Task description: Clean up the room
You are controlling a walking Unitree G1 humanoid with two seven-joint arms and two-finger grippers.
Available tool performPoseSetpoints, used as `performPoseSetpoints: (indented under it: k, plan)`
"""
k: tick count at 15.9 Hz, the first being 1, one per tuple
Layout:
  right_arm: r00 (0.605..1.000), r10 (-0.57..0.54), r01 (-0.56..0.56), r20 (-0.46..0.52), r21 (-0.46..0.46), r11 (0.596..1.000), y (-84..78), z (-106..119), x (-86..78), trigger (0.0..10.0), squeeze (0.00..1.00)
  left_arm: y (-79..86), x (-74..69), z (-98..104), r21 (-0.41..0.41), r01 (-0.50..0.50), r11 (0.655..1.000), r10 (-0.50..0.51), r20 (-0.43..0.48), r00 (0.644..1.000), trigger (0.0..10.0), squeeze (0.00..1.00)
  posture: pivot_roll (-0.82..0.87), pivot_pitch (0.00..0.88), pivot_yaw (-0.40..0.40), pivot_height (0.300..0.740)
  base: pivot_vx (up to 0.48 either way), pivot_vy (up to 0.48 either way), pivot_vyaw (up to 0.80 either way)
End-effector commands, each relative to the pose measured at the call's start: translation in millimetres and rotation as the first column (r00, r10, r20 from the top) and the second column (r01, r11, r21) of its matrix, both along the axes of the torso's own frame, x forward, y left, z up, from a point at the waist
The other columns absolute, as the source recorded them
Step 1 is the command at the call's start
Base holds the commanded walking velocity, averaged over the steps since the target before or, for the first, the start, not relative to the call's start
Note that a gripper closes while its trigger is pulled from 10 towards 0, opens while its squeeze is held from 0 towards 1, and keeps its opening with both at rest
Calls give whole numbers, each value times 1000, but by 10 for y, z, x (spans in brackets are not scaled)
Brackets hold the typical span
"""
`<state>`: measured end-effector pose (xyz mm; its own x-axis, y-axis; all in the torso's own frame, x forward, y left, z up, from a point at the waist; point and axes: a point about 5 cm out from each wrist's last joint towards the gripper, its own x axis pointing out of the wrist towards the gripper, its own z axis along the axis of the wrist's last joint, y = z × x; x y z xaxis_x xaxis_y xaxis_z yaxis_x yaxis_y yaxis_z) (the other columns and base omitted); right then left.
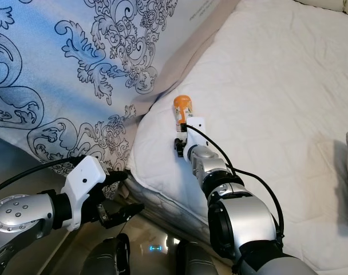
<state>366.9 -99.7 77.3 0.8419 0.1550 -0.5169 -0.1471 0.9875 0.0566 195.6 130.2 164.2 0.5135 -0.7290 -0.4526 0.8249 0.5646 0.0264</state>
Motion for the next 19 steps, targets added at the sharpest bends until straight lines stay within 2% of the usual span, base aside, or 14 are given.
performPoseSetpoints:
  k: [1, 4, 8, 9, 11, 12, 13, 14, 15, 17, 18, 19]
  plan:
    - [1000, 10, -10, -9, -9, 1000, 13, -11, -7, 0, 0, -18, -29, -10, 3, 21, 1000, -21, -14, 1000, 10000, 0, 195, 240, -45, 740, 0, 0, 0]
    - [1000, 0, 0, 3, -8, 1000, -10, 1, 3, 0, 0, -12, -3, -46, 4, 10, 1000, -10, -15, 1000, 10000, 0, 165, 225, -38, 740, 0, 0, 0]
    - [998, -35, 29, 53, 125, 992, -71, 13, 6, 0, 0, 20, -37, -189, -22, -60, 998, 60, -26, 998, 10000, 0, 53, 127, -6, 740, 0, 0, 0]
    - [995, -34, 19, 90, 161, 987, -112, 10, -7, 0, 0, 16, -24, -204, -31, -85, 996, 85, -8, 996, 10000, 0, 27, 104, 2, 740, 0, 0, 0]
    - [993, -45, 23, 110, 193, 981, -160, -5, -33, 0, 0, 5, -7, -210, -41, -103, 994, 103, 0, 995, 10000, 0, 4, 80, 11, 740, 0, 0, 0]
    - [987, -44, 10, 153, 218, 976, -214, -3, -96, 0, 0, -5, 17, -208, -59, -137, 989, 138, 13, 990, 10000, 0, -16, 58, 19, 740, 0, 0, 0]
    - [977, -51, 1, 209, 234, 972, -281, 16, -231, 0, 0, -10, 33, -222, -73, -173, 982, 175, 23, 984, 10000, 0, -43, 26, 28, 740, 0, 0, 0]
    - [966, -43, -17, 256, 225, 974, -341, 61, -405, 2784, 0, 7, 58, -240, -67, -227, 972, 230, 37, 973, 10000, 0, -57, 8, 35, 740, 0, 0, 0]
    - [958, -44, -15, 282, 202, 979, -390, 106, -578, 10000, 0, 68, 84, -266, -52, -316, 947, 318, 59, 946, 10000, 0, -77, 0, 43, 740, 0, 0, 0]
    - [948, -48, -22, 314, 214, 977, -408, 168, -711, 10000, 0, 133, 89, -295, -50, -404, 914, 406, 78, 910, 10000, 0, -92, 0, 48, 740, 0, 0, 0]
    - [930, -38, -56, 365, 244, 968, -399, 273, -836, 10000, 0, 172, 78, -311, -64, -464, 884, 468, 82, 880, 10000, 0, -100, 0, 48, 740, 0, 0, 0]
    - [923, -20, -75, 385, 229, 971, -411, 299, -923, 10000, 0, 178, 59, -326, -61, -477, 877, 481, 89, 872, 10000, 0, -102, 0, 46, 740, 0, 0, 800]
